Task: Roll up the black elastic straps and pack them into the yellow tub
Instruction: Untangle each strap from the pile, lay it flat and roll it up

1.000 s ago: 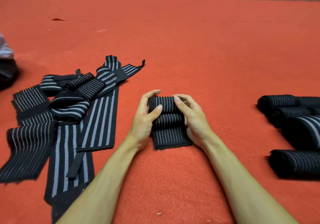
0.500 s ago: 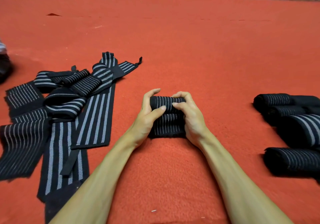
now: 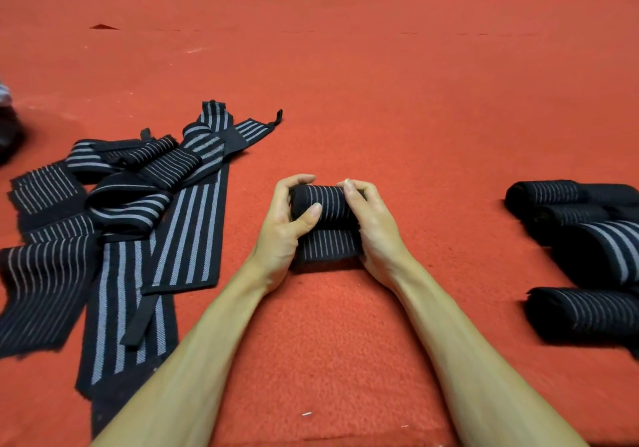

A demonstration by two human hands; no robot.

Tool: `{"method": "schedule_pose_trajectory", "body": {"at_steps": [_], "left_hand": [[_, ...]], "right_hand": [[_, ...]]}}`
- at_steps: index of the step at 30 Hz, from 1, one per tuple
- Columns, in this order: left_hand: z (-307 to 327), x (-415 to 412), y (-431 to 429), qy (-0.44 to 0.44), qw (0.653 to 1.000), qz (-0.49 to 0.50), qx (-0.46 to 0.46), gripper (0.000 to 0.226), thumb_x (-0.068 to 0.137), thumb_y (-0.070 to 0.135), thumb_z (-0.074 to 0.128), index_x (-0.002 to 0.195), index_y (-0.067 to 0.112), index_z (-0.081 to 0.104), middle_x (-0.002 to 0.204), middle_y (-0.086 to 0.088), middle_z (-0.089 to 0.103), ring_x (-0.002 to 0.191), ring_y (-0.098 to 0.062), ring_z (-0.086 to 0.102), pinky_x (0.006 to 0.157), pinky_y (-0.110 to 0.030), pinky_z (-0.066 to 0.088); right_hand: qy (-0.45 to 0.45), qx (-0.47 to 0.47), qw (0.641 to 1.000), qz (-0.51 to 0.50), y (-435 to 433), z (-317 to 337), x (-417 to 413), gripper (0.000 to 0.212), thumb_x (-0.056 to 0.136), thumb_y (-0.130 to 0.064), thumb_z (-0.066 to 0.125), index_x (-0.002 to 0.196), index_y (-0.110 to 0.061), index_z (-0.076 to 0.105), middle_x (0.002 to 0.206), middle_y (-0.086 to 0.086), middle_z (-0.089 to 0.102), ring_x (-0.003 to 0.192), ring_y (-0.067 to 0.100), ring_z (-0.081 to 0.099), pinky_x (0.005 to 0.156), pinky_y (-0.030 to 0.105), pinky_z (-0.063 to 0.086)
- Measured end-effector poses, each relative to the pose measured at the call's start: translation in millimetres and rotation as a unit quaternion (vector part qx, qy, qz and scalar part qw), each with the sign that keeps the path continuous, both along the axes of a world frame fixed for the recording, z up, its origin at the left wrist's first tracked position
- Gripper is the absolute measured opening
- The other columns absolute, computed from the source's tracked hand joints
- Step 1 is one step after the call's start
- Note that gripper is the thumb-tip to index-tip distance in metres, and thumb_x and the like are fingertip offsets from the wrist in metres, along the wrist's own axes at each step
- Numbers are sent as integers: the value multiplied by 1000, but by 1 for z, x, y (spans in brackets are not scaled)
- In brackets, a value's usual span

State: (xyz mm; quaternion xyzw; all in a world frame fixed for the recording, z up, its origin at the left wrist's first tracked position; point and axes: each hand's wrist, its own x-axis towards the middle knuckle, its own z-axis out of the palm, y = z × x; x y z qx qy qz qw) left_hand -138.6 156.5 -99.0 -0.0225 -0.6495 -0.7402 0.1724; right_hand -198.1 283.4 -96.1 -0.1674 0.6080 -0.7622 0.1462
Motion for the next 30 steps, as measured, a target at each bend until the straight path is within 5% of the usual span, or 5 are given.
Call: {"method": "schedule_pose_trajectory", "body": {"at_steps": [6,12,18,23,30], "left_hand": [[-1,-3,0,18,1000,17,-15,42,75,3,65,112,19,56,104,2,61,96,-8,58,86,-27,51],[2,-4,-3,-14,998,56,-36,65,75,-21,62,117,29,62,110,-5,65,98,-14,63,87,-29,54],[15,0,3,-95,992,74,-44,55,80,-6,67,129,18,57,119,-1,64,102,-4,63,94,-24,50],[25,13,7,-131,982,100,-90,35,83,17,74,118,18,66,110,3,70,108,-12,64,103,-40,47],[47,15,58,-139,982,76,-107,35,78,4,76,111,11,67,104,-10,72,102,-25,67,94,-39,53]], "right_hand": [[-50,-50,997,-25,2,2,-2,18,93,-11,59,111,-12,56,94,4,61,81,14,59,66,26,49],[-61,-143,988,-4,9,9,-1,31,83,15,54,97,-13,56,94,8,57,81,15,62,70,27,53],[-116,-163,979,-29,12,12,0,43,72,29,47,83,-11,56,93,5,64,85,19,62,70,28,53],[-77,3,997,-7,35,19,2,43,73,21,61,81,-22,64,93,2,62,78,25,51,62,33,39],[130,301,944,41,114,75,-7,45,70,-1,82,109,-14,62,108,3,66,95,12,61,94,34,49]]}}
